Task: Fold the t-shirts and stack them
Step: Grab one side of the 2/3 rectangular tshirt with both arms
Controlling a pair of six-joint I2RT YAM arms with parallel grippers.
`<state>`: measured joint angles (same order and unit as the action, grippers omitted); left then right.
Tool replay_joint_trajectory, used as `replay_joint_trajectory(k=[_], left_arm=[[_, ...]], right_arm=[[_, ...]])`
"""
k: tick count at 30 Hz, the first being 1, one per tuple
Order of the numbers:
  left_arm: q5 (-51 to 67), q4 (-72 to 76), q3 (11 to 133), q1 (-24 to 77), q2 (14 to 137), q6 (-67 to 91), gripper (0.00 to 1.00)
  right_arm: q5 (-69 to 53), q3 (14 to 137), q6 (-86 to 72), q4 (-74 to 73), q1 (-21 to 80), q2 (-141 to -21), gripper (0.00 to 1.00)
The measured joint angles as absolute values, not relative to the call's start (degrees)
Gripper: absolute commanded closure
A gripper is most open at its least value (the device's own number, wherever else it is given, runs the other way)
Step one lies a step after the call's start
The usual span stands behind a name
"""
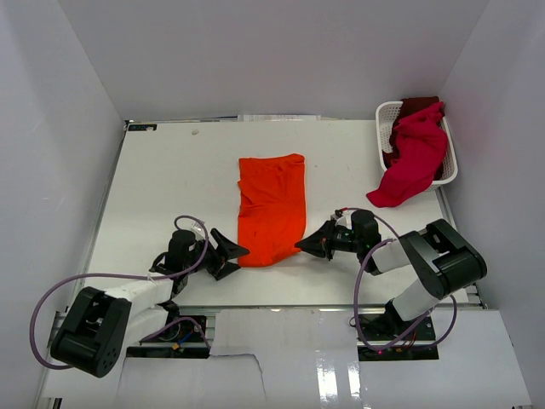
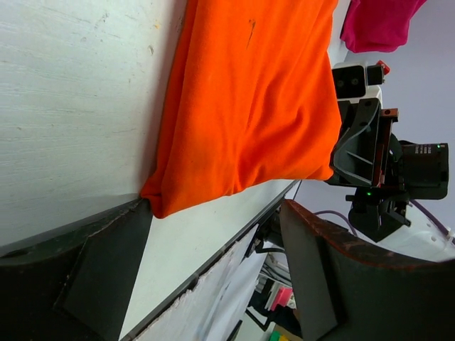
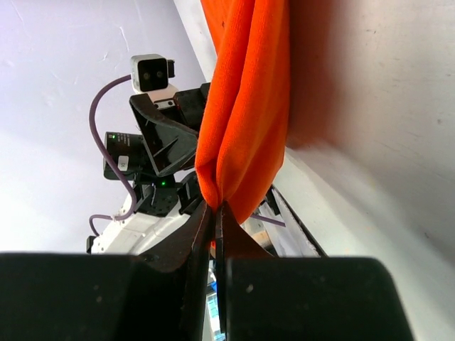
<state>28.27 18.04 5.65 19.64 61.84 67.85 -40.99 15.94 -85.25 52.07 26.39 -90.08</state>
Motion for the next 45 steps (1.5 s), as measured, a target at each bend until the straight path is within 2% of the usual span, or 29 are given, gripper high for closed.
replay_joint_trajectory(k=[5,7,8,9,12,19,21,23,32,38,40,41,42,45], left_arm=[[27.81,18.13,5.63,19.92,62.85,67.51,0.26],[27.68,18.24,5.63,20.05,63.46,67.26,0.35],[27.59,18.35,5.65,20.14,64.03,67.2,0.44],[27.49,18.44,5.69,20.25,64.75,66.92,0.46],[27.51,19.59,5.72,20.58,67.2,66.63,0.5],[30.3,26.37,6.48,21.41,74.28,66.85,0.5],[30.87,27.68,6.68,21.63,75.79,66.87,0.55],[30.92,28.18,6.74,21.71,76.66,66.83,0.65],[30.74,28.49,6.39,21.98,76.75,66.59,0.6],[30.74,28.18,6.31,22.0,76.31,66.41,0.61],[30.72,28.03,6.31,22.0,76.27,66.26,0.69],[30.63,27.75,6.31,21.98,76.29,65.98,0.82],[30.59,27.59,6.24,21.98,76.29,66.04,0.87],[30.61,27.35,6.11,22.0,76.16,65.41,0.94]], right_arm=[[-40.69,16.16,-83.85,49.65,26.39,-88.73,0.92],[-40.6,16.56,-82.94,48.45,26.39,-88.18,0.92],[-40.56,16.75,-82.41,47.83,26.39,-88.05,0.92],[-40.51,16.93,-82.19,47.62,26.39,-87.94,0.92],[-40.47,17.1,-81.58,46.72,26.39,-87.88,0.92],[-40.47,17.1,-80.38,46.09,26.39,-87.79,0.92],[-40.47,17.1,-80.29,45.93,26.39,-87.77,0.92],[-40.45,17.1,-80.03,45.76,26.39,-87.66,0.92],[-40.21,17.58,-77.78,42.35,26.39,-86.87,0.92],[-39.94,18.65,-75.46,39.46,26.39,-86.76,0.92],[-39.4,19.57,-73.67,37.1,26.39,-86.65,0.92],[-39.09,20.03,-72.75,35.99,26.39,-86.61,0.92],[-38.87,20.4,-71.7,35.0,26.39,-86.59,0.92],[-38.44,20.91,-69.28,32.69,26.39,-86.59,0.92]])
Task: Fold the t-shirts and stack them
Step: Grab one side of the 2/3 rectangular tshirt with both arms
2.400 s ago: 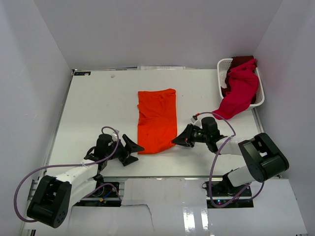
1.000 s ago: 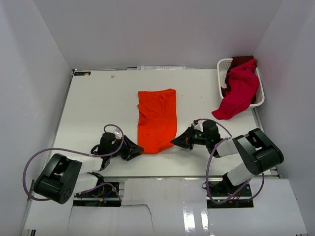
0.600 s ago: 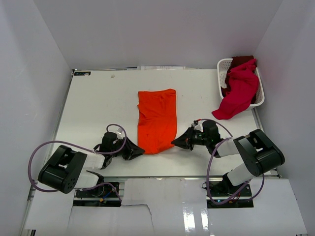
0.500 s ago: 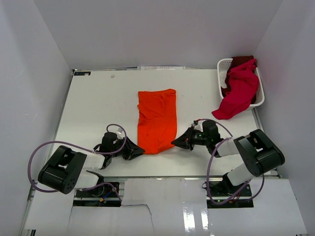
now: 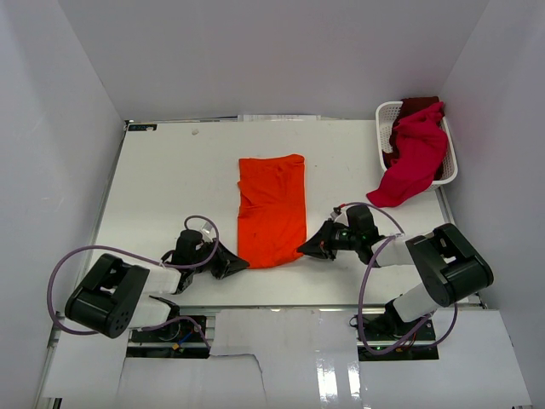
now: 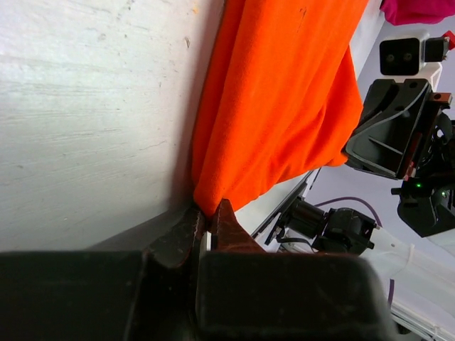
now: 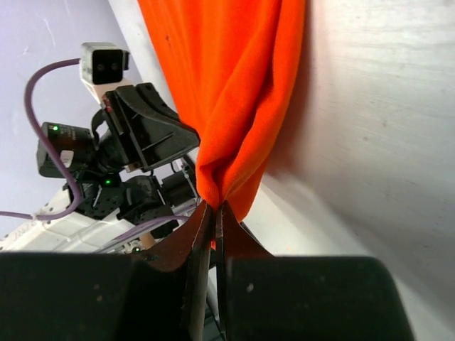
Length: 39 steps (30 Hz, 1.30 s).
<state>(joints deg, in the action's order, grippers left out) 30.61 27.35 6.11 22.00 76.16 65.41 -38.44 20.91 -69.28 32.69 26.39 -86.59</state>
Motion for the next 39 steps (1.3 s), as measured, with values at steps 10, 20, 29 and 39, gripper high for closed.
replay_joint_trajectory(k=[10,20,29,39], left_arm=[[31.0,26.48,6.5,22.0,75.72,63.64,0.99],[31.9,14.87,12.95,22.22,75.81,58.46,1.0],[29.82,-2.07,21.02,22.48,73.34,53.32,0.99],[29.56,-11.81,30.55,22.48,72.88,50.26,0.98]], right_arm=[[-34.79,22.11,-58.7,21.12,26.39,-85.41,0.92],[-30.7,25.3,-46.46,9.54,26.72,-80.97,0.92],[-30.79,28.51,-42.85,3.05,26.87,-77.28,0.92],[-30.76,35.66,-39.79,-4.58,26.92,-75.13,0.92]])
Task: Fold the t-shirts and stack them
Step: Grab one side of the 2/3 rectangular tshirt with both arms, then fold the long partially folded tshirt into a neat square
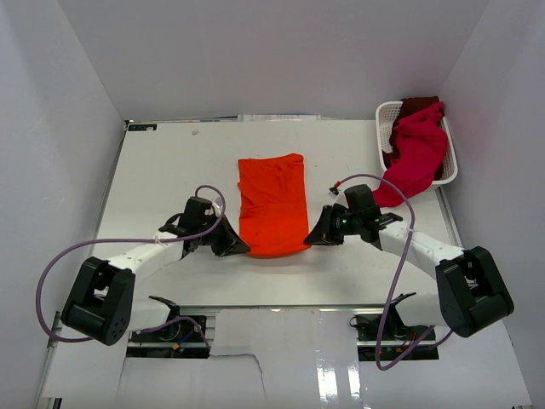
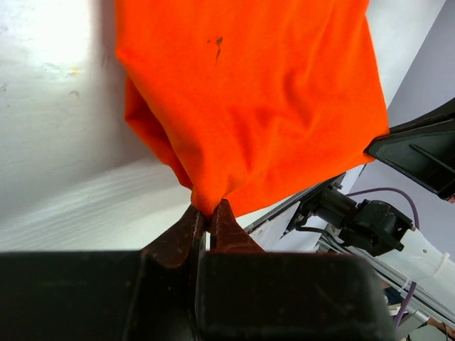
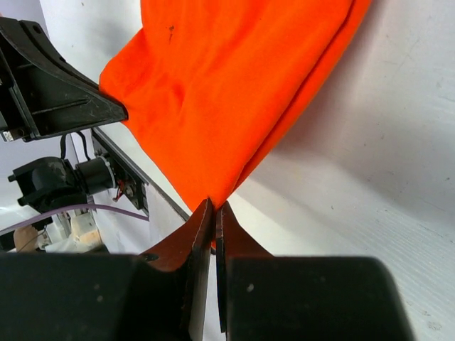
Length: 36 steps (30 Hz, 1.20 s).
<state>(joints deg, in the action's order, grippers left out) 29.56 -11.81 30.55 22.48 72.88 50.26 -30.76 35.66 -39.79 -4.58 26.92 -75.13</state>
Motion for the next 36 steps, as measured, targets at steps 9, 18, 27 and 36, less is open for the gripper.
replay_joint_trajectory(k=[9,18,27,36], left_arm=[[29.56,-16.45,38.83,22.46,76.36,48.01,0.98],[31.4,-17.52,41.76,22.35,77.1,47.64,0.97],[33.23,-17.74,32.36,24.29,71.33,50.3,0.97],[33.39,-18.35,27.11,26.2,60.82,53.56,0.97]], right_arm=[[-31.14,42.19,-38.13,-8.56,26.92,-76.93,0.92],[-31.86,43.92,-37.39,-9.63,26.92,-76.75,0.92],[-32.27,35.88,-38.22,-10.7,27.27,-71.46,0.92],[-31.77,31.05,-39.16,-12.29,29.56,-62.39,0.92]])
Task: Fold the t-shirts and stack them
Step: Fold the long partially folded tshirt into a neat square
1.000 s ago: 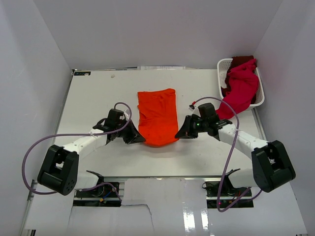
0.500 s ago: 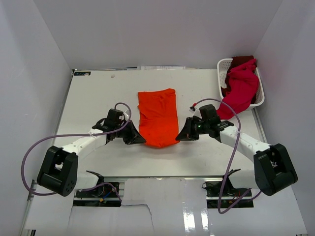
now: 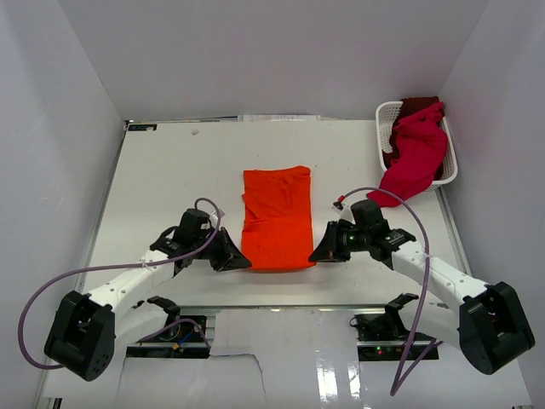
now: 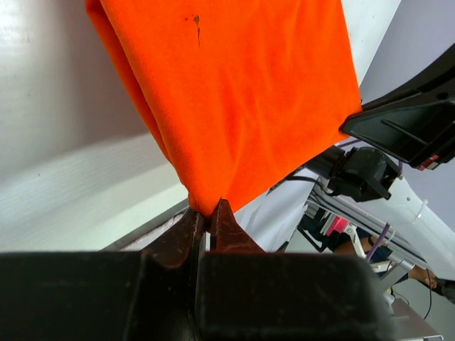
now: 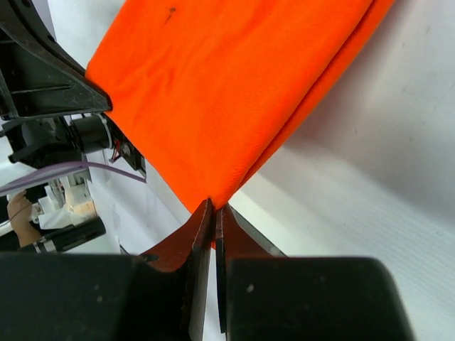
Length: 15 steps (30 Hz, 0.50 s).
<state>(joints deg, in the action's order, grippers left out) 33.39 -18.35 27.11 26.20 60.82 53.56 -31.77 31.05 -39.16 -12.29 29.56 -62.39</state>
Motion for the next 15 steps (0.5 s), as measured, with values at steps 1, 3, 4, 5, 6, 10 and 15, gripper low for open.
replay_joint_trajectory(k=[1,3,4,5,6,10,15], left_arm=[[33.36,-18.63,26.48,26.59,59.83,54.0,0.97],[33.34,-19.14,25.3,27.27,58.22,54.74,0.97],[33.36,-19.38,24.67,27.53,57.43,55.11,0.97],[33.36,-19.7,24.29,27.73,56.93,55.4,0.97],[33.34,-20.1,24.1,27.92,56.53,55.61,0.97],[32.93,-21.91,24.97,28.01,56.14,56.03,0.97],[31.88,-24.51,29.39,28.01,56.16,55.79,0.97]], right_arm=[[-31.68,30.0,-39.59,-12.25,29.93,-61.58,0.92],[-31.59,27.57,-40.42,-12.19,30.74,-59.94,0.92],[-31.59,26.59,-40.71,-12.34,31.05,-59.24,0.92],[-31.59,25.76,-41.08,-12.67,31.42,-58.61,0.92],[-31.51,25.39,-41.39,-13.13,31.64,-58.19,0.92],[-30.96,26.04,-41.6,-14.48,31.79,-57.43,0.92],[-30.09,29.5,-41.23,-16.8,31.79,-57.49,0.92]])
